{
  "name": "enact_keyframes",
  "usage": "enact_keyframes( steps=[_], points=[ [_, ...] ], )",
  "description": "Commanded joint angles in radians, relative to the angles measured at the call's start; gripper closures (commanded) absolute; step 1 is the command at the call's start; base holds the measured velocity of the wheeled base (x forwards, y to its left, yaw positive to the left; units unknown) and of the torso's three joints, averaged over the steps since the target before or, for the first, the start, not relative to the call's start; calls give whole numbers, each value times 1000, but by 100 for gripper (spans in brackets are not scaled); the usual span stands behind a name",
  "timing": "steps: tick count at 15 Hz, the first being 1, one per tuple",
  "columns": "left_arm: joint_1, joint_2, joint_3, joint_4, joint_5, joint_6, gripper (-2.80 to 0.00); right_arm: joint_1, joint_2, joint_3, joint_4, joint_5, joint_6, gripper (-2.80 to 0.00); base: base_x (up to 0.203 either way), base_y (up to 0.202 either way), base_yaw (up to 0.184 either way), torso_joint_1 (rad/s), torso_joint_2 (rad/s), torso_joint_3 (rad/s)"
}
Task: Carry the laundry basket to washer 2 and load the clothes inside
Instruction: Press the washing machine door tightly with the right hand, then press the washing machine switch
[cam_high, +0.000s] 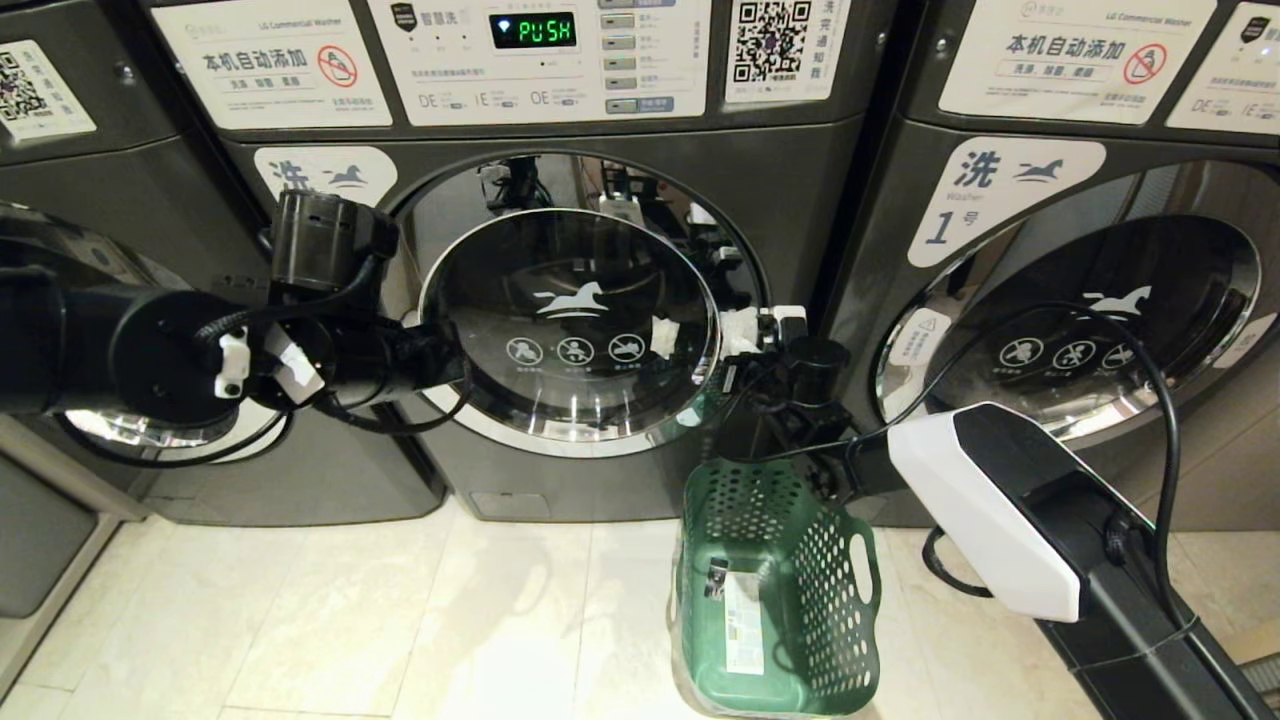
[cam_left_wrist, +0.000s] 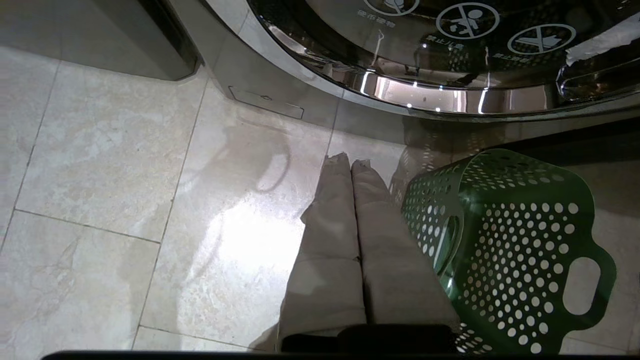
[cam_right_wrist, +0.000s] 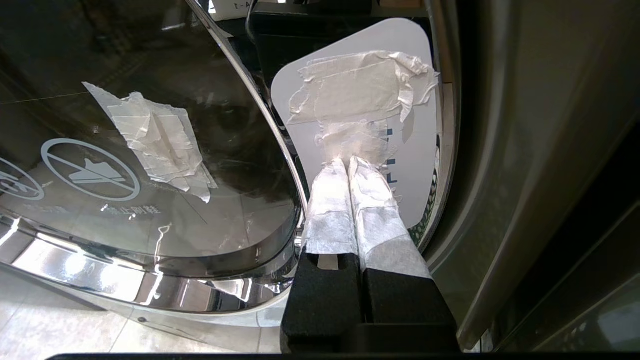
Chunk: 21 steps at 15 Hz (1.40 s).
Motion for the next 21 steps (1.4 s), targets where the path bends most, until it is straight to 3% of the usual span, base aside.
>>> enact_keyframes(
  steps=[1,3,5,9,12,15,17,21],
  points=[
    [-1,0,9,0,2,-2,0,1,-34,42,-1,-4,-3,0,0,0,0,0,0,0],
    [-1,-3,10,0,0,-2,0,2,-145,222,42,16,0,0,0,0,0,0,0,0],
    [-1,2,8,0,-3,-2,0,7,-370,508,143,115,13,0,0,0,0,0,0,0],
    [-2,-7,50,-10,-7,-9,0,17,-817,867,544,270,33,0,0,0,0,0,0,0],
    [-1,-93,180,-121,-9,-9,0,63,-1091,1087,688,301,34,0,0,0,0,0,0,0],
    [8,-235,313,-200,-8,-4,0,77,-1357,1211,825,276,32,0,0,0,0,0,0,0],
    [40,-338,387,-209,-7,1,0,-10,-1444,1293,878,223,27,0,0,0,0,0,0,0],
    [270,-453,432,-215,-26,34,0,-349,-1584,1409,873,182,-2,0,0,0,0,0,0,0]
  ],
)
